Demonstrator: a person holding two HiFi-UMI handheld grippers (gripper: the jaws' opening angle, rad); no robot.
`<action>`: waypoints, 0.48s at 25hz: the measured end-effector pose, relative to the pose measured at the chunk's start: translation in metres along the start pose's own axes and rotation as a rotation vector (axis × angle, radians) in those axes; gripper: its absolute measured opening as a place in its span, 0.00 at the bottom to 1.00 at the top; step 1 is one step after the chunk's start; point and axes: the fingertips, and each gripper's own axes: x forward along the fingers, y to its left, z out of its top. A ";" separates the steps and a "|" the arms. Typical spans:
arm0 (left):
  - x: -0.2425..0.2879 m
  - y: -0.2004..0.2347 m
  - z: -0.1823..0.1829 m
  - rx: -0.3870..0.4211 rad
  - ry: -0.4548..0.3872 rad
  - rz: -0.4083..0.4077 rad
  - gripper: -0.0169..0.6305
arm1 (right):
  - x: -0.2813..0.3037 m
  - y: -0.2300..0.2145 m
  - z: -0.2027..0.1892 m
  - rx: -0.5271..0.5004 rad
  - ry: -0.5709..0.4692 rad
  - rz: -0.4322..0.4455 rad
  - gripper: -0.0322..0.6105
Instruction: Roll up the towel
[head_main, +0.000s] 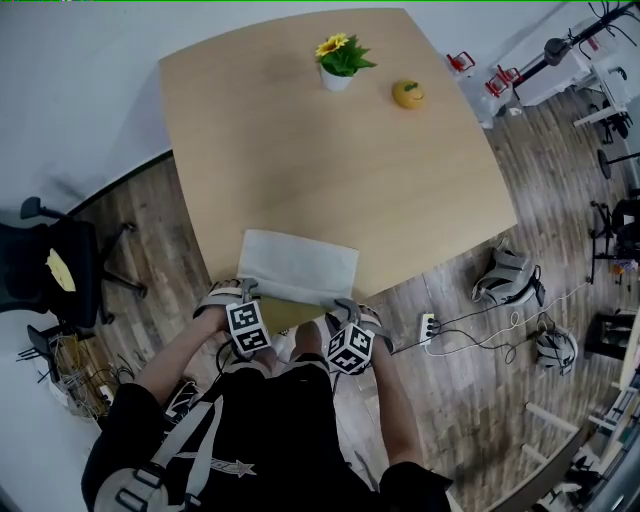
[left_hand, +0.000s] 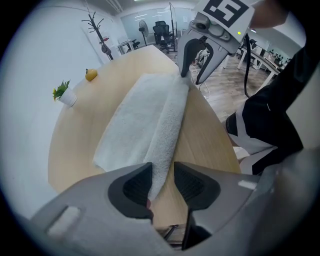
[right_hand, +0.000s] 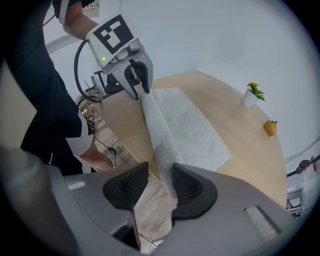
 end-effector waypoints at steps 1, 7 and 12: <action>0.001 0.001 0.000 0.006 0.003 -0.001 0.26 | 0.001 -0.002 0.000 0.001 0.000 -0.004 0.30; 0.004 0.006 0.001 0.038 0.022 0.015 0.22 | 0.005 -0.008 -0.002 -0.032 0.008 -0.038 0.26; 0.007 0.007 0.001 0.057 0.027 0.030 0.21 | 0.007 -0.014 -0.002 -0.054 0.003 -0.077 0.21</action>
